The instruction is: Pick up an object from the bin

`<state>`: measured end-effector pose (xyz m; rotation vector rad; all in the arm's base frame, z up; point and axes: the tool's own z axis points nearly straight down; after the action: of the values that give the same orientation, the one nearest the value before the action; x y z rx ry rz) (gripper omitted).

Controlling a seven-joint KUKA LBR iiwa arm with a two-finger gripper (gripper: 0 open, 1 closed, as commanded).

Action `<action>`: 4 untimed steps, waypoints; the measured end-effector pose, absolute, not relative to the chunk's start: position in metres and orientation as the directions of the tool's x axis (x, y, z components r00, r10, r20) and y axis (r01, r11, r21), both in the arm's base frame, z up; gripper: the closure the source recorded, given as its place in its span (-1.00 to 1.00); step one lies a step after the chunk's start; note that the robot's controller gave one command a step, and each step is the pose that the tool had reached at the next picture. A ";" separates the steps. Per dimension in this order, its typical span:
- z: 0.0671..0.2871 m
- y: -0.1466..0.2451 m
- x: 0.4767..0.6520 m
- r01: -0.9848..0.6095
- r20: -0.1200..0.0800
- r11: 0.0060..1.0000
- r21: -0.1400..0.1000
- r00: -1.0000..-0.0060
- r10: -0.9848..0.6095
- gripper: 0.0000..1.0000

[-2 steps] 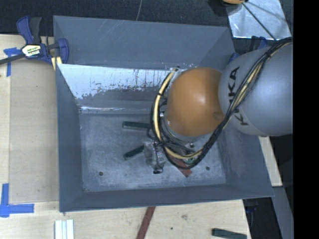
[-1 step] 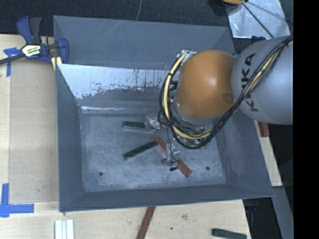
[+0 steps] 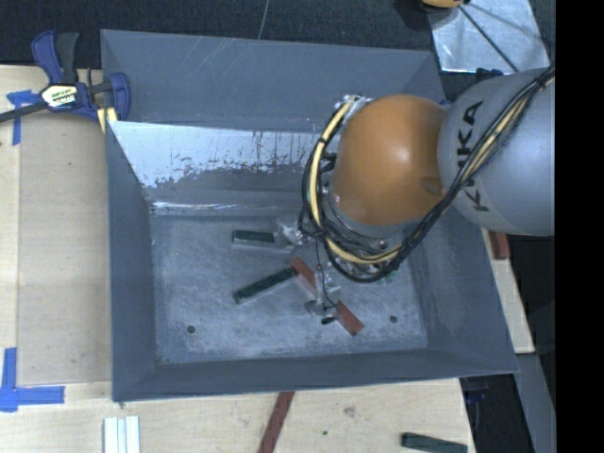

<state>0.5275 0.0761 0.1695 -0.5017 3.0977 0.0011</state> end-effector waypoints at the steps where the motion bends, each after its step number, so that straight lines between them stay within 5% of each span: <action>1: 0.075 0.080 0.595 -0.468 -0.013 0.884 -0.001 -0.884 -0.468 1.00; 2: 0.071 0.078 0.592 -0.466 -0.004 0.885 -0.001 -0.885 -0.466 -1.00; 3: 0.071 0.078 0.592 -0.465 -0.004 0.885 0.000 -0.885 -0.465 1.00; 4: 0.071 0.078 0.592 -0.466 -0.004 0.885 0.000 -0.885 -0.466 1.00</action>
Offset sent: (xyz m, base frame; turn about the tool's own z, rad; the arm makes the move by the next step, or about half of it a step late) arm 0.0000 0.0000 0.0000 0.0000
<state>0.5921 0.0784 0.0715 -0.7524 3.0462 0.0020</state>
